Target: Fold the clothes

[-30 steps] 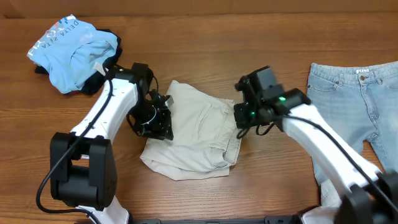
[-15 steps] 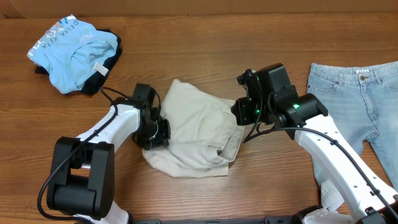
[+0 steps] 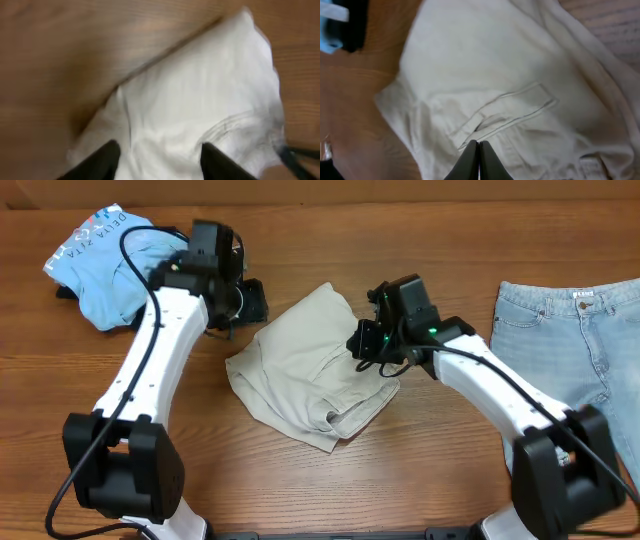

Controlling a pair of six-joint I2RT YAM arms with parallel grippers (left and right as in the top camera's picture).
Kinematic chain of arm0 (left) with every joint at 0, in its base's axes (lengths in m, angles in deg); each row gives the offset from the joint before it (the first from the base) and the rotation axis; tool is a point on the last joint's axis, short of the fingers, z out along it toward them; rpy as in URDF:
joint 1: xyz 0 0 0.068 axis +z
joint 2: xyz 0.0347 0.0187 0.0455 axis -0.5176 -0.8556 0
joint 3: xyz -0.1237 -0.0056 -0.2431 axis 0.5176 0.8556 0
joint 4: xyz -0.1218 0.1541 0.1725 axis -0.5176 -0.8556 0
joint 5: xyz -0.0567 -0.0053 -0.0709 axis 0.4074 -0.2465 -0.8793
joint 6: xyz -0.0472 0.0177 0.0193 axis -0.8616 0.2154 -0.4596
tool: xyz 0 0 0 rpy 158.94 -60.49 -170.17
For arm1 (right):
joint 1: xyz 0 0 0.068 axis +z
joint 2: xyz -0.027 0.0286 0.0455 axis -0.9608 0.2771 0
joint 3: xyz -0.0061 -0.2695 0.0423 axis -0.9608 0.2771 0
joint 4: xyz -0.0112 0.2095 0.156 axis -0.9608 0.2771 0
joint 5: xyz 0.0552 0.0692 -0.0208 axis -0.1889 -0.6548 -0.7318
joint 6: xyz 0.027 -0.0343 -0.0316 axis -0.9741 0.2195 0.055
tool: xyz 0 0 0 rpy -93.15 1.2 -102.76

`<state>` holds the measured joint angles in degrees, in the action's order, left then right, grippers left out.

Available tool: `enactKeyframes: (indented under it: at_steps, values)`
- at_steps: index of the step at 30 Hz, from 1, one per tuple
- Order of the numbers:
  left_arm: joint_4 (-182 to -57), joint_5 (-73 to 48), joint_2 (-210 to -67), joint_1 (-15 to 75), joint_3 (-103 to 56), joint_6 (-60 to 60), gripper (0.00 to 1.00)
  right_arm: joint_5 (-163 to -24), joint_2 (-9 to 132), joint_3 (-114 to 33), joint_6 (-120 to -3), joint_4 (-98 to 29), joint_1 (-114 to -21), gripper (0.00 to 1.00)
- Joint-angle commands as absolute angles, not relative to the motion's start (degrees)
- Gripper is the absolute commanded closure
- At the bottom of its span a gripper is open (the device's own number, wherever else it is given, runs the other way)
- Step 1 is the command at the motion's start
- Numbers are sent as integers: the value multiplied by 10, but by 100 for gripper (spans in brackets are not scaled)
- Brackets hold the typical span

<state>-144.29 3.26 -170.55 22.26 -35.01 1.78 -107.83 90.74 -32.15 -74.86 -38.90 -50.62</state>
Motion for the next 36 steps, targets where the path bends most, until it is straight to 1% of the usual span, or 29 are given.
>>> enactKeyframes:
  at_steps: [1,2,3,4,5,9,14,17,20,23,25,27,30,33,35,36]
  values:
    - [-1522,32,-1707,219,-373,35,40,-1071,938,-330,-810,-395,-510,95]
    - [-1554,33,-1707,219,-369,35,49,-1071,945,-330,-816,-398,-511,96]
    - [-1572,36,-1707,219,-359,35,69,-1071,949,-330,-816,-400,-512,96]
    - [-1582,38,-1707,219,-346,35,86,-1071,951,-330,-815,-401,-512,96]
    - [-1584,38,-1707,219,-331,35,96,-1071,951,-330,-815,-401,-512,96]
    - [-1510,25,-1707,218,-232,23,96,-1083,951,-330,-803,-400,-512,96]
    - [-1367,-19,-1708,217,-89,-8,96,-1127,951,-330,-724,-392,-512,96]
    - [-1287,1,-1708,223,-27,-41,96,-1142,951,-330,-725,-386,-510,96]
    - [-1203,68,-1708,228,13,-53,96,-1186,951,-330,-725,-391,-503,96]
    - [-1146,161,-1708,233,27,-53,96,-1196,951,-330,-725,-392,-487,96]
    - [-1112,172,-1708,244,16,-53,96,-1195,951,-330,-725,-391,-473,96]
    - [-1091,135,-1708,260,-11,-54,96,-1185,951,-330,-727,-391,-463,96]
    - [-1097,20,-1708,286,-86,-57,96,-1135,951,-330,-750,-391,-456,96]
    - [-1155,-51,-1708,304,-184,-45,90,-1087,951,-330,-794,-391,-461,95]
    - [-1216,-79,-1708,309,-246,-16,79,-1070,951,-330,-812,-394,-470,95]
    - [-1259,-92,-1708,309,-279,8,67,-1065,951,-330,-821,-396,-473,94]
